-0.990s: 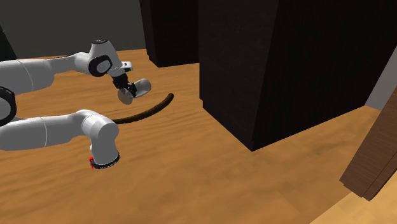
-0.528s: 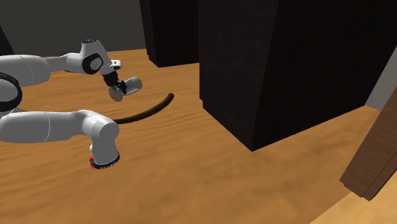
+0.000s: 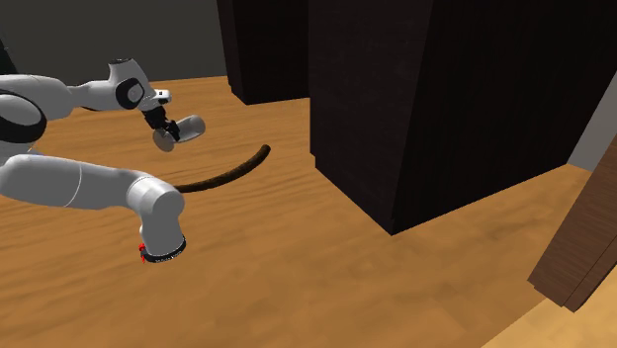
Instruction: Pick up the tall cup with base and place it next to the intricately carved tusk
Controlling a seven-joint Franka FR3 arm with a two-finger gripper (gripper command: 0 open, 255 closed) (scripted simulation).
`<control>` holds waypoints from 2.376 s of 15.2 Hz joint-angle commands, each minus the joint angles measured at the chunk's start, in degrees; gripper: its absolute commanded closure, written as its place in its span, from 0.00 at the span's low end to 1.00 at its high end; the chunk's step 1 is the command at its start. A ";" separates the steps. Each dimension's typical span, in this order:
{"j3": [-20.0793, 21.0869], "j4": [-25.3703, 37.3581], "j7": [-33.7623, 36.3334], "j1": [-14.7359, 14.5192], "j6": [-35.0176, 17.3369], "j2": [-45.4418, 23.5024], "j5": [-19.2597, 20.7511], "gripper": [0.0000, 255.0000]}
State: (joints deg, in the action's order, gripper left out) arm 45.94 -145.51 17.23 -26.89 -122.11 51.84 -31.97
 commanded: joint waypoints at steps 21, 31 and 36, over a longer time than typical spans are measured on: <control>51.27 49.43 24.68 44.81 4.99 -11.89 3.20 1.00; 58.96 57.40 26.45 53.49 5.44 -6.58 -0.11 1.00; 60.20 54.91 26.12 53.33 2.45 -5.49 -1.34 1.00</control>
State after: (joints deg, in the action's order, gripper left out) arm 105.72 -90.37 43.48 26.13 -119.03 46.03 -32.98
